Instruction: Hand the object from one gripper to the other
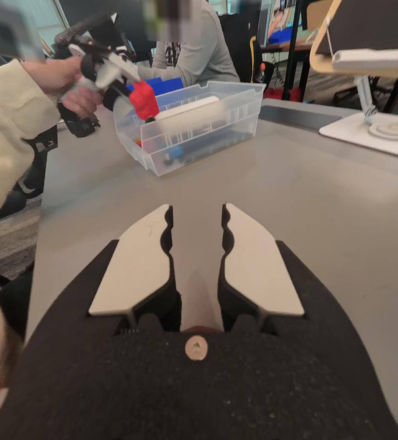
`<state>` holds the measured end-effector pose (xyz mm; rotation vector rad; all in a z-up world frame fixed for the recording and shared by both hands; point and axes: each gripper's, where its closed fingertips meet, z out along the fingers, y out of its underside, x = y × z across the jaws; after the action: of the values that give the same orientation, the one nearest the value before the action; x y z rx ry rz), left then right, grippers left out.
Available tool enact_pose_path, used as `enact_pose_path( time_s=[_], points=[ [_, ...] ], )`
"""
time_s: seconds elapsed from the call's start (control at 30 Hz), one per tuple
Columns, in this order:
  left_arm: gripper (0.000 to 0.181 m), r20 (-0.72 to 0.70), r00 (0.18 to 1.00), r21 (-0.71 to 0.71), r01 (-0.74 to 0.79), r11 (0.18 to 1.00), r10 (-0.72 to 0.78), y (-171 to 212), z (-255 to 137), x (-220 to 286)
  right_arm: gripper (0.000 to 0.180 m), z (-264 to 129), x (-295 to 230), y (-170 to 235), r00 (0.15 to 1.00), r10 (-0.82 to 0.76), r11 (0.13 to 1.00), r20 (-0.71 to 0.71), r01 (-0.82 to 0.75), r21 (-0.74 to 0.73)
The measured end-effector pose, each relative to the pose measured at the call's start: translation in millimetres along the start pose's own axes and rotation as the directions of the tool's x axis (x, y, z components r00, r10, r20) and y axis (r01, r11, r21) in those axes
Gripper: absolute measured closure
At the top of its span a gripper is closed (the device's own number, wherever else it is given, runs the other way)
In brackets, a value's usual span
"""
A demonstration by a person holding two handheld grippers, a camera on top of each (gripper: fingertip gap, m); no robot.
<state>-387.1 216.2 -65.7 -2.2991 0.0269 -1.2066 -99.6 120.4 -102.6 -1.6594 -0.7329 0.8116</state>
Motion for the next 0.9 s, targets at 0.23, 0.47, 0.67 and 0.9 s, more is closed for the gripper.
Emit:
enact_pose_path(
  time_s=[0.23, 0.47, 0.67, 0.9],
  points=[
    [0.114, -0.528, 0.846, -0.015, 0.08, 0.997, -0.076, 12.1, 23.5, 106.7, 0.123, 42.5, -31.1, -64.3, 0.958, -0.248, 0.958, 0.143, 0.22, 0.184],
    [0.114, -0.647, 0.745, -0.187, 0.052, 0.981, -0.163, 62.7, 74.7, 171.6, 0.108, 83.9, -68.9, -119.9, 0.875, -0.458, 0.887, 0.161, 0.436, 0.153],
    [0.114, -0.641, 0.746, -0.231, 0.039, 0.972, -0.182, 78.6, 93.9, 181.4, 0.135, 78.5, -70.0, -113.0, 0.866, -0.47, 0.882, 0.172, 0.453, 0.13],
    [0.115, -0.645, 0.757, -0.173, -0.016, 0.985, -0.101, 75.4, 95.2, 178.8, 0.136, 62.1, -57.8, -108.0, 0.901, -0.389, 0.92, 0.194, 0.368, 0.137]
  ],
)
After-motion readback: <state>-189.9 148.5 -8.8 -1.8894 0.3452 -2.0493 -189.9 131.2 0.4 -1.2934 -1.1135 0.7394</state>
